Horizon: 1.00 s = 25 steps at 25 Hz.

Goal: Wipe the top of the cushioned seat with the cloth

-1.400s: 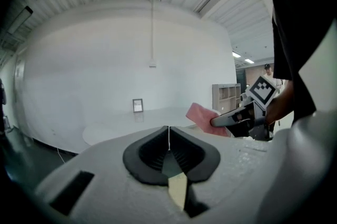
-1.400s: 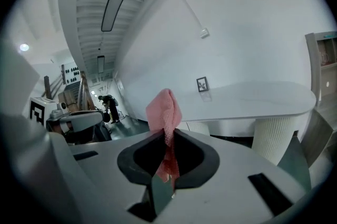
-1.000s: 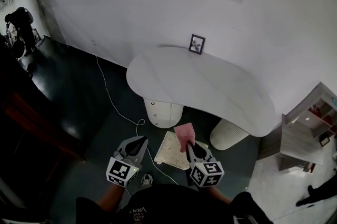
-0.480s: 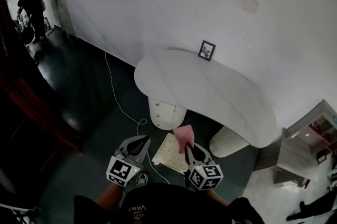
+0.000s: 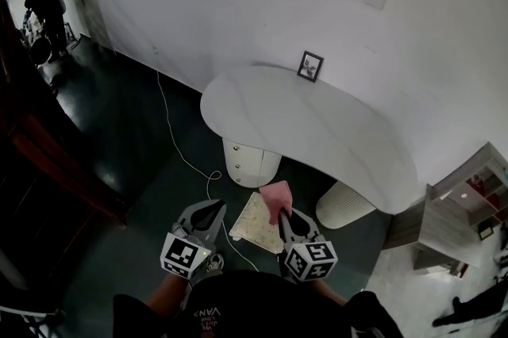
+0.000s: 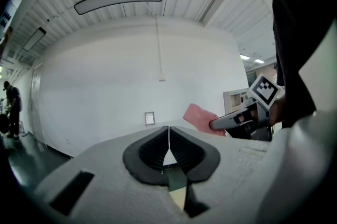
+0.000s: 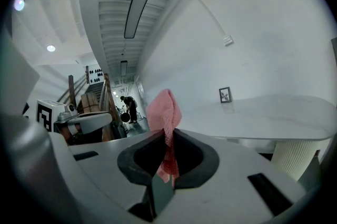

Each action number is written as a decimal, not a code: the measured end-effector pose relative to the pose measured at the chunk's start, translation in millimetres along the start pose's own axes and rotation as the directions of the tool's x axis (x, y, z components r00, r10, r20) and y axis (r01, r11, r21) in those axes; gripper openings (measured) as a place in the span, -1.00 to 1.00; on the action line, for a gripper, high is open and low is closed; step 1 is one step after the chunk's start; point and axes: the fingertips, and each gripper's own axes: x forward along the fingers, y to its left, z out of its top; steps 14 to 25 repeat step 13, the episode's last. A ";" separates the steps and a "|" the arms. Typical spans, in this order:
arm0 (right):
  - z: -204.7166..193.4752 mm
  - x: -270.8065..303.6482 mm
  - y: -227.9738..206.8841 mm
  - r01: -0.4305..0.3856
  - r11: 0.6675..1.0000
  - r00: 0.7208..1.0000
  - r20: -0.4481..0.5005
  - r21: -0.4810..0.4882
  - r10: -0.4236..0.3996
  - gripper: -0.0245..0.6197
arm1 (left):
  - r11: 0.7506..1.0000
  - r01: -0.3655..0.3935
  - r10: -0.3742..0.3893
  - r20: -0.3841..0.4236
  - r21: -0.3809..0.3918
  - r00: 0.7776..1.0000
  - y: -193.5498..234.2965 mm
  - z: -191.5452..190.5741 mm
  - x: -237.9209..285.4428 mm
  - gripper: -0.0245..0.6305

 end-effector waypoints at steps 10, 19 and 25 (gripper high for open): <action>-6.4 -8.9 2.0 -0.007 1.000 1.000 -0.011 -0.002 0.007 -0.81 | 1.000 -0.009 0.009 -0.005 -0.014 1.000 -10.5 -6.2 -9.7 -0.86; -6.1 -12.5 0.4 -0.006 1.000 1.000 -0.012 -0.004 0.006 -0.81 | 1.000 -0.012 0.012 -0.007 -0.019 1.000 -14.1 -6.3 -11.6 -0.86; -6.1 -12.5 0.4 -0.006 1.000 1.000 -0.012 -0.004 0.006 -0.81 | 1.000 -0.012 0.012 -0.007 -0.019 1.000 -14.1 -6.3 -11.6 -0.86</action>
